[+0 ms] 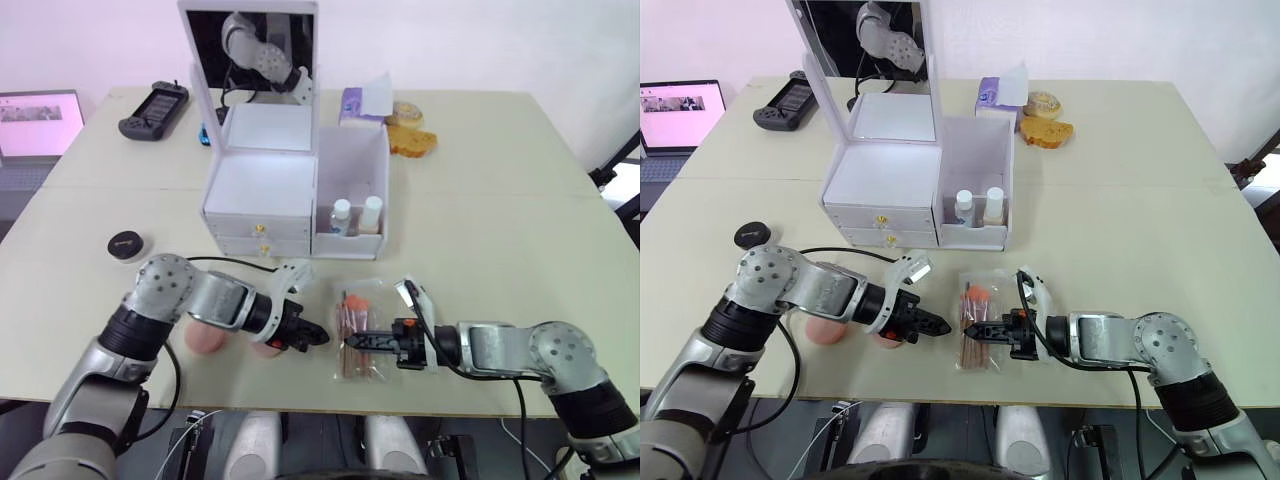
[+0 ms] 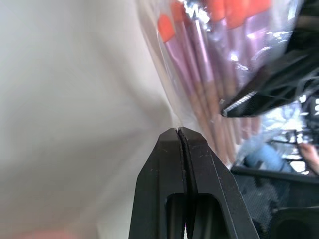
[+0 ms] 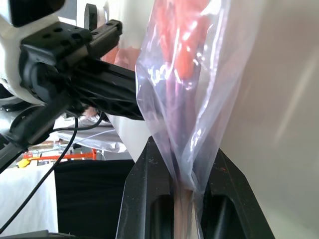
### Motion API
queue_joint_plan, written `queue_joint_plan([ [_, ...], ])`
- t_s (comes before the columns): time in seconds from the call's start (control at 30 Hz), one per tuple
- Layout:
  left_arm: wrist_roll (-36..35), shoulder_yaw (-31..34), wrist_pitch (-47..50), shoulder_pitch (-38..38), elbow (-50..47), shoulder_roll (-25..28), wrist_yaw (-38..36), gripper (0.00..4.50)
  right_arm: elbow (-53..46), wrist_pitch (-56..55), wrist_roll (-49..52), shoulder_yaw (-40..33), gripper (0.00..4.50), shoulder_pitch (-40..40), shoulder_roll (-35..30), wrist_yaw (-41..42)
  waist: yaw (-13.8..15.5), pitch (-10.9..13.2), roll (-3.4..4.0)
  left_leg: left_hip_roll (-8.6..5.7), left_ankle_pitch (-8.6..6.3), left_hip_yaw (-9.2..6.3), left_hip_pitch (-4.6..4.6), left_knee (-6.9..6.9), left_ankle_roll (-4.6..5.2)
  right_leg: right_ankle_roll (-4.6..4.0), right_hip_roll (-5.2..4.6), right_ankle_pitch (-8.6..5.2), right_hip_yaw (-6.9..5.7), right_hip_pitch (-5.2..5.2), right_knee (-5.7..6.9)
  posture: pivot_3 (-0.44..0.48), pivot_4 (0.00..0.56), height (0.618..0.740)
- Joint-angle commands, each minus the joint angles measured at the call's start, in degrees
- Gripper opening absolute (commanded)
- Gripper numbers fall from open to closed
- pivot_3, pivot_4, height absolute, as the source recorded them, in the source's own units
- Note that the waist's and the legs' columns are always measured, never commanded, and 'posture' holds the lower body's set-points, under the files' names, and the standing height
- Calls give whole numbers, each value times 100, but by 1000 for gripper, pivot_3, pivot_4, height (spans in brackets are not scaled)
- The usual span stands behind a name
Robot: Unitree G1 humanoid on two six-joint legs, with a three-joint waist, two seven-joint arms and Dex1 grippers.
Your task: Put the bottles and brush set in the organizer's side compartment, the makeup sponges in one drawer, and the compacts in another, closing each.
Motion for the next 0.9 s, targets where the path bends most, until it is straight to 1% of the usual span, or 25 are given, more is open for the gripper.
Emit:
queue_joint_plan([
  [0.03, -832, 229, -461, -37, -310, 402, -247, 1376, -295, 82, 327, -260, 0, 53, -215, 303, -5, 0, 1, 0, 0, 0, -2, -1, 0, 0, 0, 0, 0, -4, 0, 0, 150, 740],
  [0.17, -873, 592, -687, 62, -468, 896, -848, 3419, -237, 85, 432, -394, 0, 89, -376, 554, -14, 1, 1, 0, 0, 1, -4, -3, 0, -1, 0, -1, 0, -7, 1, 0, 150, 740],
  [0.23, -873, 875, -745, 70, -620, 1237, -1283, 4442, -261, 165, 468, -486, 0, 79, -509, 762, -6, 2, 1, 0, 0, 1, -3, -3, 0, -2, 0, -1, 0, -8, 0, 0, 150, 740],
  [0.27, -873, 1101, -765, 72, -780, 1487, -1621, 4442, -286, 223, 493, -559, 0, 71, -615, 893, -6, 3, 1, 0, 0, 1, -4, -3, 0, -3, 0, -2, 0, -8, 0, 0, 150, 740],
  [0.3, -873, 1526, -726, 145, -1022, 1944, -2173, 4442, -327, 319, 479, -725, 0, 32, -798, 1149, -18, 7, 1, 0, 0, 2, -7, -3, 0, -3, 0, -2, 0, -9, -1, 0, 150, 740],
  [0.33, -873, 1796, -726, 218, -1196, 2293, -2579, 4442, -351, 377, 452, -832, 0, 3, -927, 1342, -37, 8, 1, 0, 0, 4, -14, -2, 0, -4, 0, -2, 1, -17, -2, 0, 150, 740],
  [0.37, -873, 2195, -771, 377, -1359, 2645, -2959, 4442, -328, 426, 377, -931, 0, -85, -1063, 1508, -50, 8, 2, 1, 0, 9, -19, -7, 0, -5, -1, -2, 4, -27, -4, 0, 150, 740],
  [0.43, -873, 2982, -941, 814, -1637, 3153, -3330, 4442, -261, 412, 168, -1107, 0, -255, -1216, 1769, -48, 8, 4, 1, -1, 14, -15, -14, 2, -5, -3, -2, 7, -28, -4, 0, 150, 740],
  [0.5, -873, 3865, -990, 1335, -2017, 3444, -3439, 4442, -308, 371, -146, -1324, 0, -388, -1324, 2140, -24, 8, 8, 2, -2, 17, -10, -19, 3, -5, -5, -3, 7, -28, -5, 0, 150, 740],
  [0.53, -703, 4492, -935, 1633, -2282, 3424, -3519, 4442, -387, 279, -398, -1504, 0, -445, -1352, 2408, -12, 9, 10, 3, -2, 17, -11, -20, 3, -5, -5, -3, 6, -29, -6, 0, 150, 740],
  [0.57, -102, 5249, -1122, 1909, -2734, 3171, -3694, 4442, -492, 52, -716, -1738, 0, -488, -1314, 2740, -2, 12, 11, 3, -2, 16, -11, -19, 3, -5, -5, -3, 5, -28, -6, 0, 150, 740],
  [0.6, 316, 5812, -1358, 2146, -3047, 2898, -3861, 4442, -579, -182, -1026, -1939, 0, -506, -1252, 3071, 13, 14, 14, 3, -2, 16, -14, -19, 3, -5, -6, -3, 5, -29, -9, 0, 150, 740],
  [0.63, 618, 6224, -1414, 2456, -3187, 2727, -3997, 4442, -702, -524, -1480, -2103, 0, -532, -1229, 3481, 16, 15, 16, 3, -2, 17, -14, -18, 3, -5, -6, -3, 4, -25, -18, 0, 150, 740],
  [0.7, 1048, 6632, -1428, 3010, -3287, 2608, -4387, 4442, -789, -888, -2052, -2273, 0, -596, -1247, 4105, 18, 13, 14, 3, -2, 21, -13, -18, 3, -5, -6, -3, 2, -16, -35, 0, 150, 740],
  [0.73, 1431, 6816, -1583, 3266, -3349, 2482, -4602, 4442, -726, -999, -2252, -2322, 0, -750, -1305, 4311, 15, 13, 14, 3, -2, 19, -13, -17, 2, -4, -5, -2, 0, -12, -37, 0, 150, 740],
  [0.8, 2102, 6978, -1805, 3767, -3371, 2373, -4946, 4442, -461, -1391, -2811, -2303, 0, -1229, -1350, 4770, -10, 16, 21, 3, -2, 25, -11, -16, 2, -8, -7, 0, 1, -11, -41, 0, 150, 740],
  [0.83, 2309, 7013, -2011, 3887, -3361, 2259, -5003, 4442, -311, -1481, -3093, -2188, 0, -1489, -1391, 4961, -12, 16, 20, 3, -2, 28, -11, -15, 2, -12, -7, 3, 2, -13, -43, 0, 150, 740],
  [0.9, 2260, 7020, -2173, 3984, -3174, 2100, -4899, 4442, 93, -1799, -3919, -1716, 0, -2205, -1424, 5364, -9, 16, 21, 7, -2, 28, -11, -16, 1, -18, -6, 7, -1, -13, -47, 0, 150, 740],
])
